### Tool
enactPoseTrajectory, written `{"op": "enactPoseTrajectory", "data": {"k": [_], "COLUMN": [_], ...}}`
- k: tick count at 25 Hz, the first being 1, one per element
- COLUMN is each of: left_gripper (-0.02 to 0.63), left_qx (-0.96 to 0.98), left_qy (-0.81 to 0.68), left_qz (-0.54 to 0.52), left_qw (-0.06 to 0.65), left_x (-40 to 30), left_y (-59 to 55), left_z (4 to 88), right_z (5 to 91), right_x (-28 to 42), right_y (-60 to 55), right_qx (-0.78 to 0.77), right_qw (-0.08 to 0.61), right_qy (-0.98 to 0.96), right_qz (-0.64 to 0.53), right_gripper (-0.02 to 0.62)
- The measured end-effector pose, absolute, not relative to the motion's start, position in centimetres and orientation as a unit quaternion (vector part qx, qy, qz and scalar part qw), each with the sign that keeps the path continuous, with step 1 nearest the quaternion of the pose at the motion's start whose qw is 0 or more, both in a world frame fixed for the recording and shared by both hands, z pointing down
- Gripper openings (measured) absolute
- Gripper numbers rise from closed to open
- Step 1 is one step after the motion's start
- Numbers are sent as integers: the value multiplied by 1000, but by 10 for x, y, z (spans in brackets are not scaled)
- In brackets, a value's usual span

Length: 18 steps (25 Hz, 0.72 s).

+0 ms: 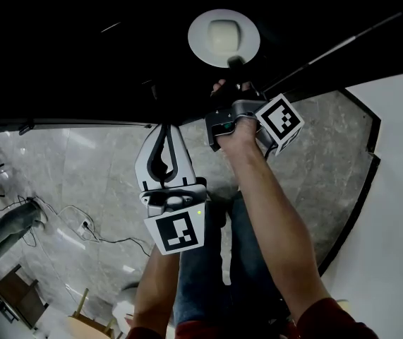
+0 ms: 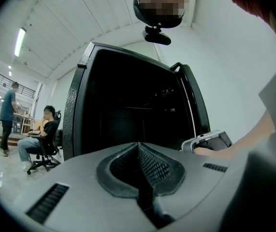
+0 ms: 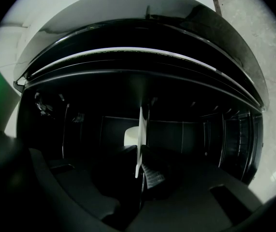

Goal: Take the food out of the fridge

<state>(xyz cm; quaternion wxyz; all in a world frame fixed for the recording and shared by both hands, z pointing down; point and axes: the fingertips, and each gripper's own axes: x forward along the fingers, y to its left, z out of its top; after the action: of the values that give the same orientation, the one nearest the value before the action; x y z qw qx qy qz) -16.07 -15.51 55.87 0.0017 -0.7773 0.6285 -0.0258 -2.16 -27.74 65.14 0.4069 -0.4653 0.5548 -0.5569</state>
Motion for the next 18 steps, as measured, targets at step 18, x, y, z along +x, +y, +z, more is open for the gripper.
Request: {"op": "enactPoseTrajectory", "data": {"k": [18], "left_gripper": [14], "left_qx": [-777], "left_qy": [629], "left_qz": [-23], "left_qw": [7], "left_x": [-160], "left_y": [-153], "left_z": [556], "right_z": [654], "right_x": [-19], "right_y": [-273], "right_qx": [-475], "right_qw": [412], "right_qy": [533], "right_qz": [-566], "right_gripper": [38]}}
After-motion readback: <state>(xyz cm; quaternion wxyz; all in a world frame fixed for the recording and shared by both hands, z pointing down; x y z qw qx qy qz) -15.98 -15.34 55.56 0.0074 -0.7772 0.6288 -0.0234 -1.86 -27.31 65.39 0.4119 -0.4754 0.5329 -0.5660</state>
